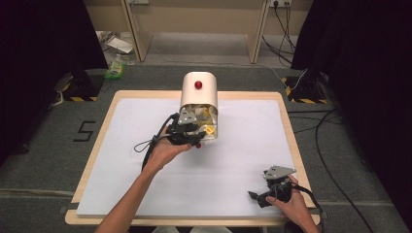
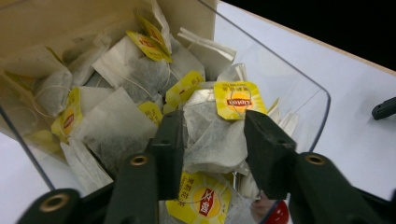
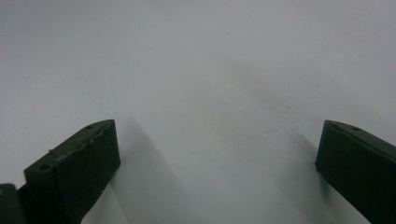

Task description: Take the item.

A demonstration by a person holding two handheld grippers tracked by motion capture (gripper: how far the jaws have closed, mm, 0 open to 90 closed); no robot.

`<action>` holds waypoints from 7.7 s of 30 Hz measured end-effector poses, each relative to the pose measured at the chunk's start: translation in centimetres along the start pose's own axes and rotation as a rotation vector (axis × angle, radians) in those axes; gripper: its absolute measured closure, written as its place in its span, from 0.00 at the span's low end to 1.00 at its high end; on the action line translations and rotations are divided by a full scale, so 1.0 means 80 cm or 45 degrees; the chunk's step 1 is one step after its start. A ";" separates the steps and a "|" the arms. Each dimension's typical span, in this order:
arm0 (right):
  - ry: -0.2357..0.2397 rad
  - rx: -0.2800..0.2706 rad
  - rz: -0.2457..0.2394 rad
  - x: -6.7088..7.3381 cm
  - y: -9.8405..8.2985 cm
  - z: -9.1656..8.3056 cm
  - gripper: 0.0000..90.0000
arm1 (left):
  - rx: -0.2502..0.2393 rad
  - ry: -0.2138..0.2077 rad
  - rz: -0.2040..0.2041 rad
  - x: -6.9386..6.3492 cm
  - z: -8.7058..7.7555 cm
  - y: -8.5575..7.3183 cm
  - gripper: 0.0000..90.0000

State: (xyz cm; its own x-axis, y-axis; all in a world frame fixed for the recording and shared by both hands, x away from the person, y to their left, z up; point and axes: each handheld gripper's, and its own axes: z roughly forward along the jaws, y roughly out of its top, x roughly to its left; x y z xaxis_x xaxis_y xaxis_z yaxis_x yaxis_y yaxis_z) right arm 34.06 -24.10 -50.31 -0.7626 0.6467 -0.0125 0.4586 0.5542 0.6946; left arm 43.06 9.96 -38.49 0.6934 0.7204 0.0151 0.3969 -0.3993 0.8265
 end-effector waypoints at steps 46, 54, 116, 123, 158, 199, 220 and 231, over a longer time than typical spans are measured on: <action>0.000 -0.002 -0.002 0.000 0.000 0.000 0.00 | -0.281 -0.014 -0.021 0.027 -0.104 0.006 0.98; -0.001 -0.001 0.000 0.000 0.000 0.000 0.00 | -0.295 0.024 -0.050 0.047 -0.125 -0.013 0.98; 0.000 -0.001 -0.004 0.000 0.000 0.000 0.00 | -0.238 0.175 -0.288 0.084 -0.163 -0.186 0.97; 0.000 -0.001 -0.003 0.000 0.000 0.000 0.00 | -0.222 0.175 -0.298 0.085 -0.158 -0.190 0.95; -0.001 -0.001 0.000 0.000 0.000 0.000 0.00 | -0.220 0.076 -0.274 0.059 -0.155 -0.172 0.42; -0.001 -0.001 0.000 0.000 0.000 0.000 0.00 | -0.197 0.163 -0.281 0.050 -0.181 -0.215 0.16; -0.001 -0.001 0.000 0.000 0.000 0.000 0.00 | -0.103 0.149 -0.312 0.049 -0.169 -0.255 0.17; -0.002 -0.002 0.000 0.000 0.000 0.000 0.00 | -0.060 0.140 -0.309 0.045 -0.159 -0.270 0.17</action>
State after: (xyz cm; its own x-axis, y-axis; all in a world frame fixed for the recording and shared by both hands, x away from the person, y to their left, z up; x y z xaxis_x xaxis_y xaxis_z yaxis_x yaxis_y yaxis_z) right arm 34.05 -24.10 -50.32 -0.7621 0.6473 -0.0136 0.4579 0.5537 0.6955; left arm 29.30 28.40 -49.13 0.5107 0.8503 -0.1273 0.5134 -0.1828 0.8385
